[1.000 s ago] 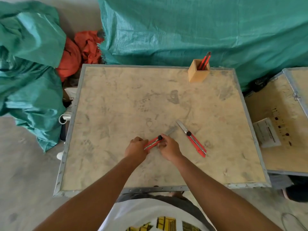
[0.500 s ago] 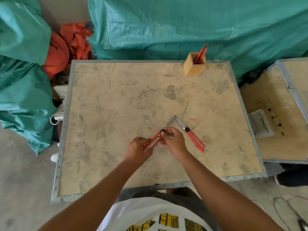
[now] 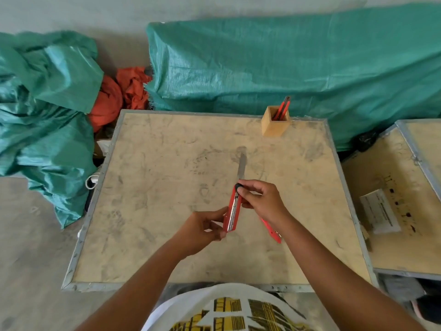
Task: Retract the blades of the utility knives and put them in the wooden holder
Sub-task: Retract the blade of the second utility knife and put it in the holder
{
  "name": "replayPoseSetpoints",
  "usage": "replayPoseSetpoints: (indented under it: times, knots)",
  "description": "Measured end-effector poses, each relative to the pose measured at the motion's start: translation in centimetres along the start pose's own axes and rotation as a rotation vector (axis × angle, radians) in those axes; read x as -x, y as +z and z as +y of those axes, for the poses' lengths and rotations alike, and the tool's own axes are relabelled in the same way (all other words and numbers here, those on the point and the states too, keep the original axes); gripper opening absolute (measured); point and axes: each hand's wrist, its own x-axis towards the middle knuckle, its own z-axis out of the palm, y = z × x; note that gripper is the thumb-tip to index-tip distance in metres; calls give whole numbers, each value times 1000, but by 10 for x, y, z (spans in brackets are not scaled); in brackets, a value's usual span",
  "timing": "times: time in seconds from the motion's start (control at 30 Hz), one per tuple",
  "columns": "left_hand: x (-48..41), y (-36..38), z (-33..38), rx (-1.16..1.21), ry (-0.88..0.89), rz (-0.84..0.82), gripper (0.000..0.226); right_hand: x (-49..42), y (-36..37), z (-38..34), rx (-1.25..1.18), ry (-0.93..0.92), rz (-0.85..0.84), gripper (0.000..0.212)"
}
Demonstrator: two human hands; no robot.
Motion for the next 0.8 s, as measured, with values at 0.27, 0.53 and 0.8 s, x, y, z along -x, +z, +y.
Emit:
replayPoseSetpoints:
  times: [0.27, 0.53, 0.8]
  knots:
    - [-3, 53, 23, 175, 93, 194, 61, 7, -46, -27, 148, -108, -211, 23]
    - [-9, 74, 39, 271, 158, 269, 63, 18, -77, -46, 368, -296, -338, 23]
    - [-5, 72, 59, 255, 204, 262, 54, 26, -80, -48, 411, -341, -345, 30]
